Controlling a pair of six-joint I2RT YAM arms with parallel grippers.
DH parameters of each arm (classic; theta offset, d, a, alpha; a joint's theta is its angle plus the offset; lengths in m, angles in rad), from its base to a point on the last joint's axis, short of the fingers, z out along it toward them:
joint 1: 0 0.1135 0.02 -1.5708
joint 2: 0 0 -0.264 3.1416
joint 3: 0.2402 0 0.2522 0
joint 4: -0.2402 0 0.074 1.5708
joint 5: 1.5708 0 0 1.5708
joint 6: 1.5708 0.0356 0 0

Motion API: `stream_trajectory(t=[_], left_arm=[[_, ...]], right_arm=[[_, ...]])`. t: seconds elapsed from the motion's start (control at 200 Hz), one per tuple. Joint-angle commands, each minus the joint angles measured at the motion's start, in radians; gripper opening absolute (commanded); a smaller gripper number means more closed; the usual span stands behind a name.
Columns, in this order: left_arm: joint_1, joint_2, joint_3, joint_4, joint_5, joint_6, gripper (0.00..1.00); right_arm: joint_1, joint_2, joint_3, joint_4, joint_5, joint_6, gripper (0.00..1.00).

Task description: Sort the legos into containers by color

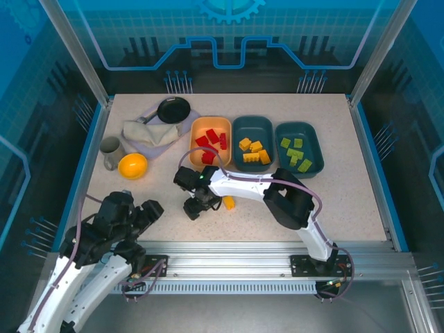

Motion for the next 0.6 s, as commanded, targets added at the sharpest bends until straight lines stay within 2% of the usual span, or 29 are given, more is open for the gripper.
stream_trajectory(t=[0.0,0.38,0.495,0.595], left_arm=[[0.0,-0.018,0.003,-0.067,0.02,-0.003,0.78],[0.0,-0.012,0.014,-0.066,0.039,0.024,0.78],[-0.001,-0.005,0.017,-0.026,0.064,0.046,0.78],[0.0,0.027,0.013,0.074,0.131,0.086,0.78]], right_arm=[[0.023,0.04,0.059,-0.06,0.027,0.012,0.71],[0.046,0.135,0.156,-0.09,0.059,0.017,0.4],[0.046,0.102,0.145,-0.085,0.083,0.026,0.3],[0.023,0.006,0.107,-0.071,0.113,0.026,0.27]])
